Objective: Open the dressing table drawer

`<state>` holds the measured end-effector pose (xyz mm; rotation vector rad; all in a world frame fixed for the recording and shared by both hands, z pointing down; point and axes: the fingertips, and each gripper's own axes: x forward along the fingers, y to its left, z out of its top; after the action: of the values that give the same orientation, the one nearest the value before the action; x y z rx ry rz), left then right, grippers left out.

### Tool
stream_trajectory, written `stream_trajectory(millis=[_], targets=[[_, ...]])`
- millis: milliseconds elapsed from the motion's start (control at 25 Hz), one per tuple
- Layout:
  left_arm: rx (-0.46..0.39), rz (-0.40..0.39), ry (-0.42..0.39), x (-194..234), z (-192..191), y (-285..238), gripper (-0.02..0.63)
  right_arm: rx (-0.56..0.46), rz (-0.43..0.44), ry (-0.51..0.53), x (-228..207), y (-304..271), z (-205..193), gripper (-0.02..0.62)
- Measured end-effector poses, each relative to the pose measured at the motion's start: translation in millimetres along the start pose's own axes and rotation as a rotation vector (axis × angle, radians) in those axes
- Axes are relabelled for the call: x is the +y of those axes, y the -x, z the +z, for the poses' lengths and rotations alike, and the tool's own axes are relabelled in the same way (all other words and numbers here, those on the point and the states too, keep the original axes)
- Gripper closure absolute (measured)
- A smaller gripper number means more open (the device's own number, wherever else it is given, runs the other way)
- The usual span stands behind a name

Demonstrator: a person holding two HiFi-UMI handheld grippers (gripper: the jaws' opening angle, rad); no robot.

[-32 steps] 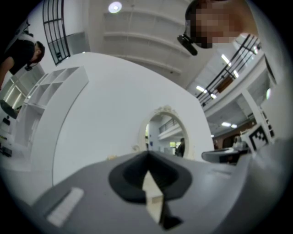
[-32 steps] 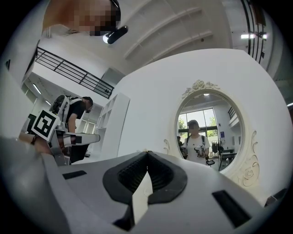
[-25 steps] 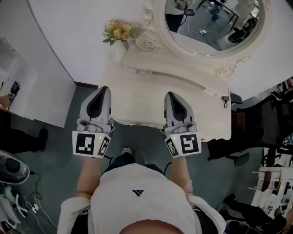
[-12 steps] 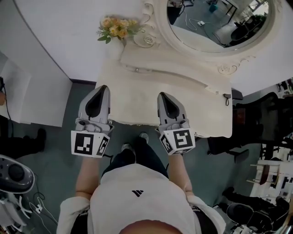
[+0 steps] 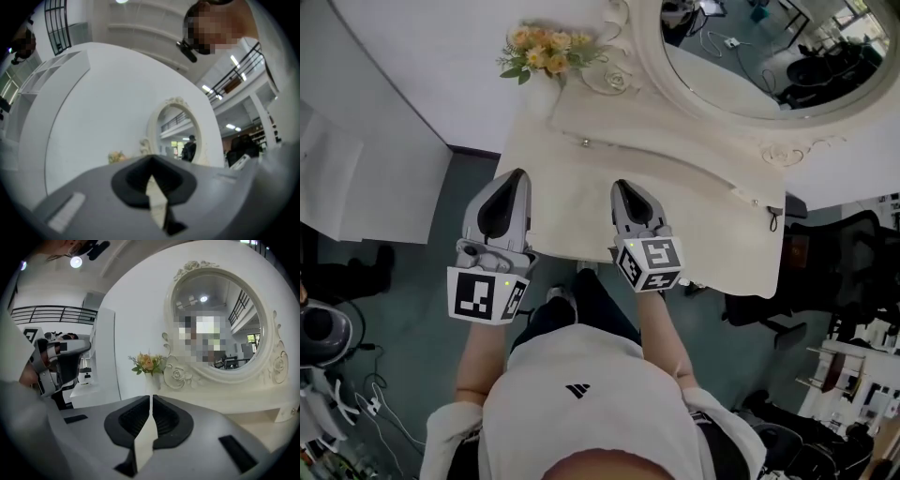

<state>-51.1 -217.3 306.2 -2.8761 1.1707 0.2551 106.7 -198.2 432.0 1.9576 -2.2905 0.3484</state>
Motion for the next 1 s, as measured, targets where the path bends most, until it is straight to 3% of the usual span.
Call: stream_trajectory(millis=[560, 1000], targets=[[0.032, 0.088, -0.005, 10, -18, -30, 0.598, 0.194, 0.057, -0.094, -35, -81, -65, 0.549], [0.063, 0.200, -0.021, 28, -24, -28, 0.598, 0.313, 0.104, -0.136, -36, -134, -107, 0.512]])
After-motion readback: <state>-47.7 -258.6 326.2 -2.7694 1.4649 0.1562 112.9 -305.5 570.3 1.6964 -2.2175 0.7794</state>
